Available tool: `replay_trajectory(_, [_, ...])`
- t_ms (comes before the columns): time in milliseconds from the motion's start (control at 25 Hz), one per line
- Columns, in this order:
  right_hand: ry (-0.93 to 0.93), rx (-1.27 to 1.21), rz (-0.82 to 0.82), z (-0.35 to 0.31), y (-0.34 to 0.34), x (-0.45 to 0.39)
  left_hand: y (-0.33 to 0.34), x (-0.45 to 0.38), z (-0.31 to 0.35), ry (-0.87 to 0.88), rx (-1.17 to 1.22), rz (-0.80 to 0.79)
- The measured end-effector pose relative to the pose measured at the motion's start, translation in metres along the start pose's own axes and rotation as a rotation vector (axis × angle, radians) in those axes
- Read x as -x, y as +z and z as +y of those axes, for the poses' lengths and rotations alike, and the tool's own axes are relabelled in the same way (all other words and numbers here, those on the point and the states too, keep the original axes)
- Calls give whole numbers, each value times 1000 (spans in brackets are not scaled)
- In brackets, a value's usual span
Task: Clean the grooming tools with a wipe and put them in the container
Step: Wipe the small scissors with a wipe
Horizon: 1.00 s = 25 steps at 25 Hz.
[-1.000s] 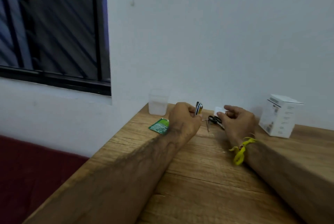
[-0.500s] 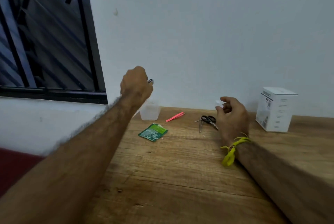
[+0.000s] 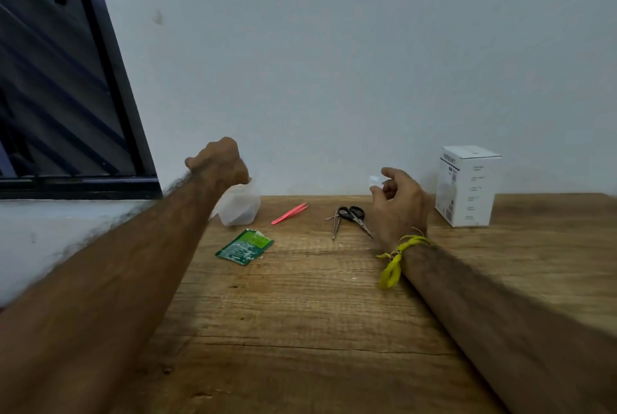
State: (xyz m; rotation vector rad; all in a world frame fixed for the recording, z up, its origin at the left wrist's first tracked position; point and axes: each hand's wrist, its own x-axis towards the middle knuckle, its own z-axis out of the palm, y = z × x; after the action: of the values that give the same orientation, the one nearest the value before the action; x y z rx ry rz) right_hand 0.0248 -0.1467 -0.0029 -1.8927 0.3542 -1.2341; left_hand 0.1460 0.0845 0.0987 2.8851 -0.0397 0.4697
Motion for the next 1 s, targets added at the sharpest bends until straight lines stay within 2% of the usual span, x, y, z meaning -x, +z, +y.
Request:
replay_trajectory(160, [-9,-1,42,-2,-3,-1,-15,41,9,175,102,225])
replay_trajectory(240, [-14,-2,66,-2,-7,-1,-13,80,17,315,234,245])
replay_trajectory(320, [-11,-7,83,-4,-9,0,-3,116,30,419,332,151])
replay_trajectory(480, [4,17,109,-3,-15,-2,29,126,68,461,424,-106])
replay_trajectory(600, [43,39,151,6,-23,-8,42,103,93,637,310,-172])
replay_trajectory(680, [65,30,161,12,-25,-12,52,88,106,776,146,-244])
replay_trajectory(800, [68,41,134,14,-24,-17,58,73,117,894,-33,-306])
replay_trajectory(880, [67,56,104,16,-23,-19,61,68,121,947,-42,-281])
replay_trajectory(1000, [83,51,100,19,-22,-23,68,67,125,1096,-172,-152])
